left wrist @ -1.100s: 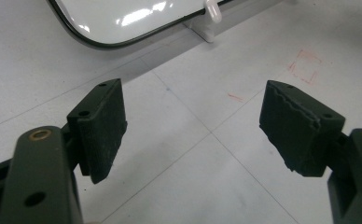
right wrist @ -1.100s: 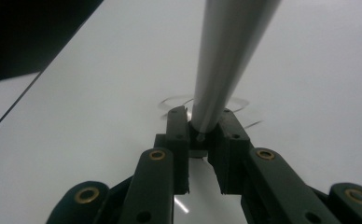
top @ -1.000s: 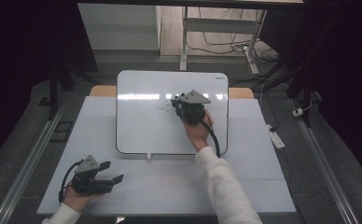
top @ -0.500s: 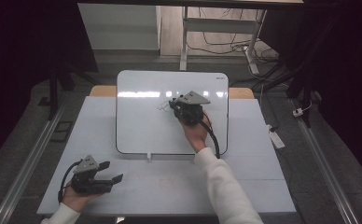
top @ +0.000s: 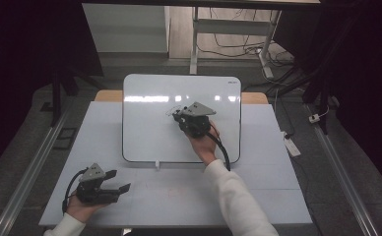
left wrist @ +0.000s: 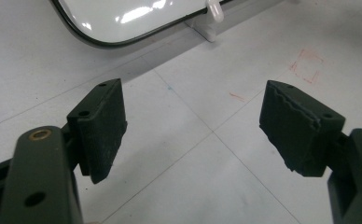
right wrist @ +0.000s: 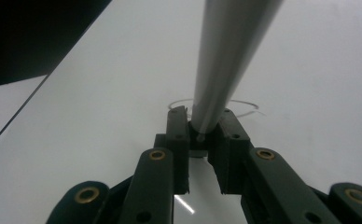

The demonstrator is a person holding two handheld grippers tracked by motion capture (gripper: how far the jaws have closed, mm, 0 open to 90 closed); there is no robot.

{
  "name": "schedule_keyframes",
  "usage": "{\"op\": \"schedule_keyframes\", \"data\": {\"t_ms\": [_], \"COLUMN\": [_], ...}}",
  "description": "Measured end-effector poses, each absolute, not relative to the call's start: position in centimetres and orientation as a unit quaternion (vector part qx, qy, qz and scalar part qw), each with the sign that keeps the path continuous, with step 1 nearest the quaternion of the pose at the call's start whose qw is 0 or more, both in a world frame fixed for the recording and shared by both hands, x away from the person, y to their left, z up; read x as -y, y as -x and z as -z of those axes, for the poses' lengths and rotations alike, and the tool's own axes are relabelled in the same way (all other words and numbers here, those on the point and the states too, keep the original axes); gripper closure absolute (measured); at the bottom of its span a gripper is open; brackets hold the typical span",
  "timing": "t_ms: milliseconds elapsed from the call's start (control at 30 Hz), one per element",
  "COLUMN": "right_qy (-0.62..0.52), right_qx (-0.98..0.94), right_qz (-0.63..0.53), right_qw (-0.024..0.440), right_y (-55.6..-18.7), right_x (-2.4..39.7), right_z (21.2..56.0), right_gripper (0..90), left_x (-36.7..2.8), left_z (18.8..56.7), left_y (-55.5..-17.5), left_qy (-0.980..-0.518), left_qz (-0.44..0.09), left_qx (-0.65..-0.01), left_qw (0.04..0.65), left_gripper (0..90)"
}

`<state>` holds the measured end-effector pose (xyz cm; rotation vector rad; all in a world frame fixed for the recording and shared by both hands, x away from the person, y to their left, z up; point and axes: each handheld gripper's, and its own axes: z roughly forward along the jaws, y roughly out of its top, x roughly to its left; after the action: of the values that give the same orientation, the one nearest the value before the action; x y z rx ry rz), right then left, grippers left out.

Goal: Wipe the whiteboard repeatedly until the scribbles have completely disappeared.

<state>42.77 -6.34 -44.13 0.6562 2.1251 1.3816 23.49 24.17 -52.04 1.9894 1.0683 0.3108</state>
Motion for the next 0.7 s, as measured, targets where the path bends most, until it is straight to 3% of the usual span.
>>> {"op": "schedule_keyframes", "data": {"t_ms": [167,333,700], "right_qy": [-0.279,-0.260,-0.273], "right_qx": [-0.754,-0.772,-0.760], "right_qz": [-0.521,-0.520,-0.522], "right_qw": [0.287,0.256,0.275], "right_y": [-44.5,-43.9,-44.6], "right_x": [7.2,6.0,6.0], "right_z": [42.6,43.1,42.5], "right_gripper": [77.2,77.2,77.1], "left_x": [-24.3,-24.3,-24.4], "left_z": [51.9,52.0,52.0], "left_y": [-23.3,-23.4,-23.5], "left_qy": [-0.790,-0.791,-0.791], "left_qz": [-0.126,-0.124,-0.124], "left_qx": [-0.429,-0.427,-0.427], "left_qw": [0.420,0.420,0.420], "left_gripper": [23.9,23.9,23.9]}}
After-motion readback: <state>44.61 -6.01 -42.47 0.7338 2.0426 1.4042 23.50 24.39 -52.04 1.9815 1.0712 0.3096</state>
